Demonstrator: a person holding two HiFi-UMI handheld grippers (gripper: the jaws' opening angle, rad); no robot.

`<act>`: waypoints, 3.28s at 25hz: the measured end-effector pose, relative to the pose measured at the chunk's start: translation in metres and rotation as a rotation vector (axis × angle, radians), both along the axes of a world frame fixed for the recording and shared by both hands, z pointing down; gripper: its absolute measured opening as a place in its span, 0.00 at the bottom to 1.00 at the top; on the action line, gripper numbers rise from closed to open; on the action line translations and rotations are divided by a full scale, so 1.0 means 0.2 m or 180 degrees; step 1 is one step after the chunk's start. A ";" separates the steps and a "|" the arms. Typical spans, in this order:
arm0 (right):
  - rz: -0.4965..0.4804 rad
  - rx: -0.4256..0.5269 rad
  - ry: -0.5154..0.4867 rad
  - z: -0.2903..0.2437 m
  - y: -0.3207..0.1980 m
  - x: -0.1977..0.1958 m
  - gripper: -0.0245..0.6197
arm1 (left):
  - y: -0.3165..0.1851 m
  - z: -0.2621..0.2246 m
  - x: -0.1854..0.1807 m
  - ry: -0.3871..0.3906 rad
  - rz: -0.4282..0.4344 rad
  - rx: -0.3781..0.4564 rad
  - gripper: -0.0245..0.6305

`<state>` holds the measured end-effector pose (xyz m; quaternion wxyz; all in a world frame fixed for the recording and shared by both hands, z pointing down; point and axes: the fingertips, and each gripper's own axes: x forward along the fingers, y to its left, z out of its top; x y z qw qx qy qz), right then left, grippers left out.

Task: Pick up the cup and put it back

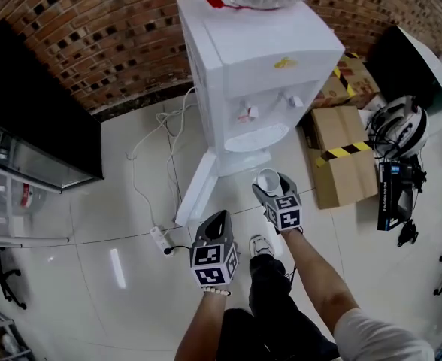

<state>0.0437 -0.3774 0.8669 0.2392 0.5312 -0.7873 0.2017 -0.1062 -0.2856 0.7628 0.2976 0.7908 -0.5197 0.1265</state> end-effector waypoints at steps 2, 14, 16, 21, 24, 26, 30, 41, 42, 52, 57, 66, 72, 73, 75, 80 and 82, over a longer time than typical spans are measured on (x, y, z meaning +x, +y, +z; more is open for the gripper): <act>0.0003 0.0011 0.0030 -0.24 0.15 0.04 0.62 | 0.13 -0.18 0.00 -0.0007 -0.0004 -0.0067 0.05; -0.0068 0.0351 0.0194 -1.62 1.00 0.28 0.62 | 0.92 -1.23 0.00 -0.0026 -0.0006 -0.0105 0.05; -0.0112 0.0330 0.0101 -1.78 1.13 0.25 0.62 | 1.01 -1.34 0.03 -0.0028 0.0058 -0.0057 0.05; -0.0284 0.0386 -0.0135 -2.14 1.42 0.17 0.62 | 1.20 -1.54 0.10 0.0083 0.0053 0.0019 0.05; -0.0379 0.0448 -0.0116 -2.30 1.58 0.20 0.62 | 1.30 -1.63 0.18 0.0080 0.0083 0.0123 0.05; -0.0424 0.0498 -0.0063 -2.38 1.68 0.26 0.62 | 1.37 -1.66 0.23 0.0044 0.0094 0.0145 0.05; -0.0550 0.0584 -0.0116 -2.51 1.90 0.36 0.62 | 1.51 -1.75 0.33 0.0020 -0.0012 0.0200 0.05; -0.0715 0.0695 -0.0236 -2.63 2.43 0.64 0.62 | 1.93 -1.98 0.75 -0.0075 -0.0035 0.0397 0.05; -0.0704 0.0690 -0.0253 -2.62 2.45 0.67 0.62 | 1.96 -1.97 0.78 -0.0067 -0.0046 0.0388 0.05; -0.0707 0.0869 -0.0233 -2.76 2.42 0.75 0.62 | 1.94 -2.06 0.83 -0.0138 -0.0048 0.0504 0.05; -0.0742 0.0899 -0.0238 -2.79 2.40 0.70 0.62 | 1.91 -2.09 0.79 -0.0140 0.0000 0.0526 0.05; -0.0760 0.0924 -0.0238 -2.82 2.38 0.69 0.61 | 1.90 -2.09 0.83 -0.0113 0.0087 0.0538 0.05; -0.0802 0.0921 -0.0248 -2.81 2.38 0.67 0.62 | 1.91 -2.08 0.82 -0.0044 -0.0005 0.0525 0.05; -0.0805 0.0918 -0.0252 -2.80 2.38 0.67 0.62 | 1.91 -2.08 0.82 -0.0043 -0.0015 0.0526 0.05; -0.0814 0.0914 -0.0260 -2.80 2.38 0.66 0.62 | 1.91 -2.08 0.81 -0.0036 -0.0038 0.0526 0.05; -0.0861 0.0901 -0.0279 -2.80 2.39 0.63 0.62 | 1.94 -2.08 0.77 -0.0027 -0.0114 0.0517 0.05; -0.0877 0.0892 -0.0282 -2.79 2.38 0.62 0.62 | 1.93 -2.09 0.76 -0.0026 -0.0134 0.0519 0.05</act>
